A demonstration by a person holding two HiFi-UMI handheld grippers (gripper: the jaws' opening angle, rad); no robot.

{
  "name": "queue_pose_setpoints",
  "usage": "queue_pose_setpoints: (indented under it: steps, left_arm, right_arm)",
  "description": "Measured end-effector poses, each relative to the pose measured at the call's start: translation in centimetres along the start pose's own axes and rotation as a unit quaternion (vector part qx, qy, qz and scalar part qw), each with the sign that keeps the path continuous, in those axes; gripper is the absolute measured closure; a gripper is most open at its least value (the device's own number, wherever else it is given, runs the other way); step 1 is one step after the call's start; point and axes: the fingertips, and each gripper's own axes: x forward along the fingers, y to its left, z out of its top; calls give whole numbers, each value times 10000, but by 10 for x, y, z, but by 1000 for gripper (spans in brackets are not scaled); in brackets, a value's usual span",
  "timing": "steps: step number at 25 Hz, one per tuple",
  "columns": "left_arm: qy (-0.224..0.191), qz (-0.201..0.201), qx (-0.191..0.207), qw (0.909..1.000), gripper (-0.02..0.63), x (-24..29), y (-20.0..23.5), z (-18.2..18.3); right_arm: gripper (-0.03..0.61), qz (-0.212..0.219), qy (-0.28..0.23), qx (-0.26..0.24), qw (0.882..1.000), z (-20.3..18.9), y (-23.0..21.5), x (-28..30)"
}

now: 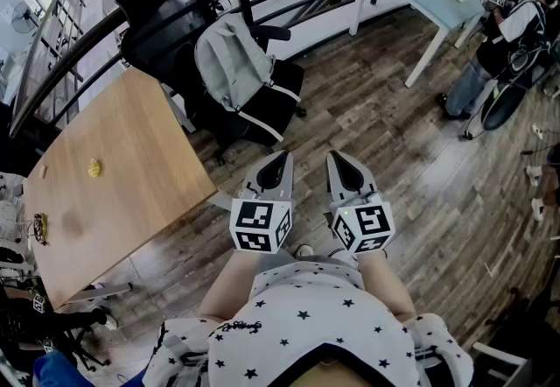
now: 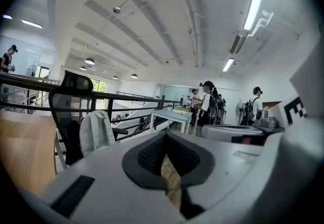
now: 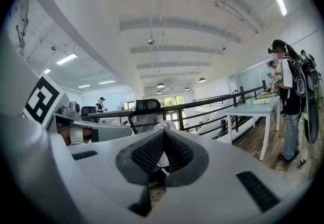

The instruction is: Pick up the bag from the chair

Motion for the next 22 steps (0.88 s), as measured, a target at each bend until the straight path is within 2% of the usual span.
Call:
queue_pose_setpoints:
  steps: [9,16,22]
  left_arm:
    - [-57,-17,-426,9991,603,-8,-5,-9]
    - [-127,219,-346,9991,603,-7,-1,-11]
    - [-156,148,-307,9993,603,9,2,-9]
  right_arm:
    - [584,180,-56,-41,9998,-2,1,-11]
    - [584,271,-2,10,9996,-5,-6,-9]
    - [584,304,23,110,9995,-9,-17,5]
